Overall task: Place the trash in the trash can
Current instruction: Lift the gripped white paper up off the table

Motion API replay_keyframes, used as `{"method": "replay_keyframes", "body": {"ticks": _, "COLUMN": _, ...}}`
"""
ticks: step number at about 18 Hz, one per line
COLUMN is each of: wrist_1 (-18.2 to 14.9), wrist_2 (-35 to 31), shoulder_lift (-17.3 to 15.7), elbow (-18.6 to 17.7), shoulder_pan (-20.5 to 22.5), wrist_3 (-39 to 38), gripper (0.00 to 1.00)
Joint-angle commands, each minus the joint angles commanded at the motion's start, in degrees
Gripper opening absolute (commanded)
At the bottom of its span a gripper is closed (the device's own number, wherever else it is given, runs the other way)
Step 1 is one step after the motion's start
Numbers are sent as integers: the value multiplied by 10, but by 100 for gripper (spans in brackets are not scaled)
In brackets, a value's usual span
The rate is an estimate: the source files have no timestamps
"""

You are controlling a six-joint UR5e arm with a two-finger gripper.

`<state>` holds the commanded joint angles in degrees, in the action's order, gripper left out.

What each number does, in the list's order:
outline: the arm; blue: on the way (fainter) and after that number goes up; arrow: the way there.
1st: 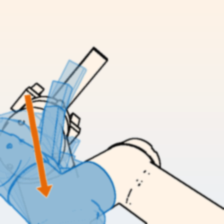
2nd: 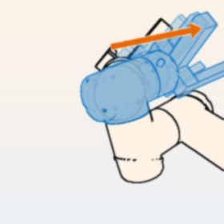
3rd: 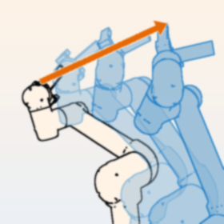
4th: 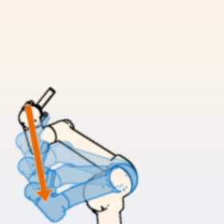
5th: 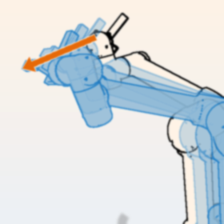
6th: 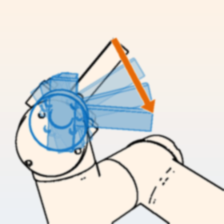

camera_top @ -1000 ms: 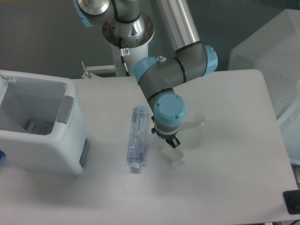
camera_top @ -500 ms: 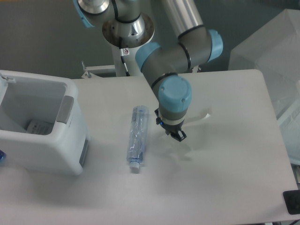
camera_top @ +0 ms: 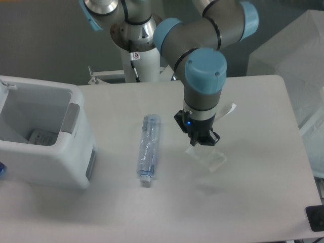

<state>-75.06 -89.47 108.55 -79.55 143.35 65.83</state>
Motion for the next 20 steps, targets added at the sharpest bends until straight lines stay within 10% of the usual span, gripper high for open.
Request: {"method": "replay_keyframes", "body": {"ticks": 20, "wrist_1": -42, "wrist_2": 0, "shoulder_lift": -4, "elbow": 20, "shoulder_pan": 3, "wrist_3": -14, "gripper": 0}}
